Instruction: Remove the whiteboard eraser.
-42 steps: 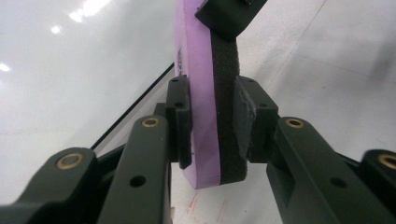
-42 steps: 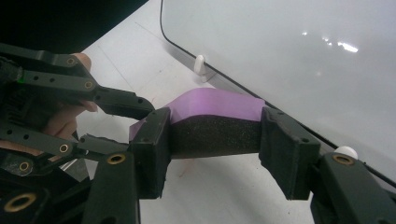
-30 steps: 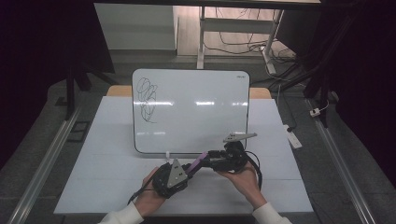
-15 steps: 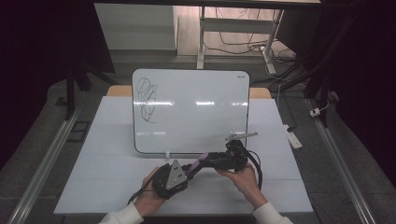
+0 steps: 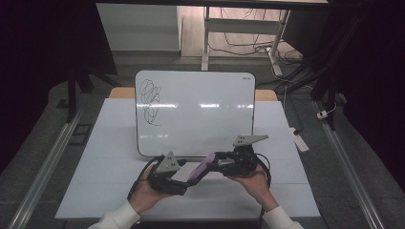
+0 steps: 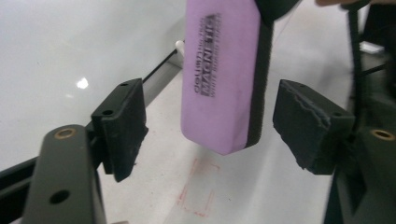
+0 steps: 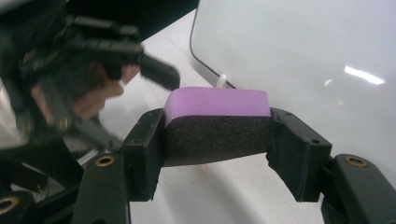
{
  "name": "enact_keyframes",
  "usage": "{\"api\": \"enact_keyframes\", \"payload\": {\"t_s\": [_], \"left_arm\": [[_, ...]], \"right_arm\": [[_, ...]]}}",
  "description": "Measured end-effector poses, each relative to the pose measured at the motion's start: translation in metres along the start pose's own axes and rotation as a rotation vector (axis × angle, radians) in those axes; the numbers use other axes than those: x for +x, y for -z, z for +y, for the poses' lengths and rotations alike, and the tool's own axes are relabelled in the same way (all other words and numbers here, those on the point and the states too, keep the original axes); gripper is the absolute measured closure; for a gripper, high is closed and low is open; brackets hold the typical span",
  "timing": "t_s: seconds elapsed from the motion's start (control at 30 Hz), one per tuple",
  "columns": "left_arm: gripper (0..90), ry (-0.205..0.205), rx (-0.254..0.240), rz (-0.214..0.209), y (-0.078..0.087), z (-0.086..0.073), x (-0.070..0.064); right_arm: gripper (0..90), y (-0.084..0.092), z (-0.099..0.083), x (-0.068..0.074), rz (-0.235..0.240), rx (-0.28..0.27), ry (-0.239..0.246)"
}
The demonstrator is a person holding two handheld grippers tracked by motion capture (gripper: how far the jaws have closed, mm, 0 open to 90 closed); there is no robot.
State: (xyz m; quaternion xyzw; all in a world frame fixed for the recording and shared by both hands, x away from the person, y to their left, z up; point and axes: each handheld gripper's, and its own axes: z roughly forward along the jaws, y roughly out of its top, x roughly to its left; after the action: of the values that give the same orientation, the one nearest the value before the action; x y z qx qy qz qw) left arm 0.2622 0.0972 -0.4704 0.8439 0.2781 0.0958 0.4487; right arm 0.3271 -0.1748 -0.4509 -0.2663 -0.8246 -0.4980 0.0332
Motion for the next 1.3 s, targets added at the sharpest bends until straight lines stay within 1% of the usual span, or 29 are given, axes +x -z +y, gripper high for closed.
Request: {"api": "enact_keyframes", "payload": {"t_s": [0.07, 0.13, 0.2, 0.23, 0.37, 0.43, 0.47, 0.5, 0.6, 0.67, 0.7, 0.77, 0.87, 0.9, 0.97, 1.1, 1.2, 1.23, 1.27, 1.3], "left_arm": [[25.4, 0.025, 0.004, -0.054, 0.001, 0.001, 0.008], [24.0, 0.036, 0.012, -0.097, 0.001, 0.001, 0.013], [22.1, 0.032, 0.022, -0.141, -0.001, 0.002, 0.016], [21.7, 0.028, 0.022, -0.151, -0.001, 0.003, 0.016], [19.8, 0.009, 0.047, -0.22, -0.005, 0.006, 0.018], [19.6, 0.001, 0.057, -0.242, -0.007, 0.008, 0.02], [19.6, 0.004, 0.058, -0.255, -0.009, 0.008, 0.02], [19.6, -0.005, 0.07, -0.263, -0.011, 0.008, 0.02], [20.6, -0.005, 0.084, -0.278, -0.016, 0.009, 0.02], [22.7, -0.008, 0.091, -0.299, -0.019, 0.008, 0.021], [24.5, -0.002, 0.088, -0.313, -0.02, 0.009, 0.02], [27.4, -0.01, 0.088, -0.33, -0.021, 0.009, 0.019], [34.5, -0.018, 0.082, -0.362, -0.021, 0.009, 0.019], [37.2, -0.02, 0.079, -0.369, -0.021, 0.009, 0.018], [38.7, -0.031, 0.084, -0.365, -0.021, 0.009, 0.017], [40.3, -0.031, 0.09, -0.367, -0.02, 0.008, 0.017], [40.9, -0.021, 0.088, -0.365, -0.019, 0.008, 0.018], [41.0, -0.017, 0.086, -0.36, -0.019, 0.009, 0.018], [41.0, -0.016, 0.087, -0.35, -0.019, 0.009, 0.017], [41.0, -0.02, 0.091, -0.337, -0.019, 0.009, 0.017]], "right_arm": [[38.8, 0.0, 0.0, 0.001, 0.009, 0.004, 0.035], [38.8, -0.001, 0.0, 0.003, 0.019, 0.01, 0.072], [38.8, -0.002, 0.0, 0.006, 0.031, 0.017, 0.104], [38.8, -0.002, 0.0, 0.007, 0.036, 0.02, 0.121], [38.8, -0.004, 0.0, 0.011, 0.069, 0.021, 0.167], [38.8, -0.004, 0.001, 0.013, 0.083, 0.022, 0.185], [38.8, -0.004, 0.001, 0.014, 0.092, 0.022, 0.193], [38.8, -0.004, 0.001, 0.014, 0.1, 0.018, 0.201], [38.7, -0.004, 0.001, 0.016, 0.116, 0.016, 0.217], [38.7, -0.004, 0.001, 0.017, 0.128, 0.015, 0.232], [38.8, -0.004, 0.0, 0.018, 0.128, 0.015, 0.243], [38.7, -0.004, 0.0, 0.019, 0.132, 0.019, 0.259], [38.7, -0.004, 0.0, 0.02, 0.139, 0.02, 0.273], [38.8, -0.004, 0.0, 0.02, 0.141, 0.019, 0.277], [38.7, -0.004, 0.0, 0.02, 0.146, 0.021, 0.281], [38.4, -0.005, 0.0, 0.02, 0.154, 0.027, 0.279], [37.7, -0.005, -0.001, 0.02, 0.154, 0.025, 0.271], [35.7, -0.005, -0.001, 0.02, 0.149, 0.007, 0.257], [35.7, -0.005, -0.001, 0.02, 0.149, 0.007, 0.257], [33.7, -0.004, -0.001, 0.02, 0.141, -0.006, 0.249]]}}
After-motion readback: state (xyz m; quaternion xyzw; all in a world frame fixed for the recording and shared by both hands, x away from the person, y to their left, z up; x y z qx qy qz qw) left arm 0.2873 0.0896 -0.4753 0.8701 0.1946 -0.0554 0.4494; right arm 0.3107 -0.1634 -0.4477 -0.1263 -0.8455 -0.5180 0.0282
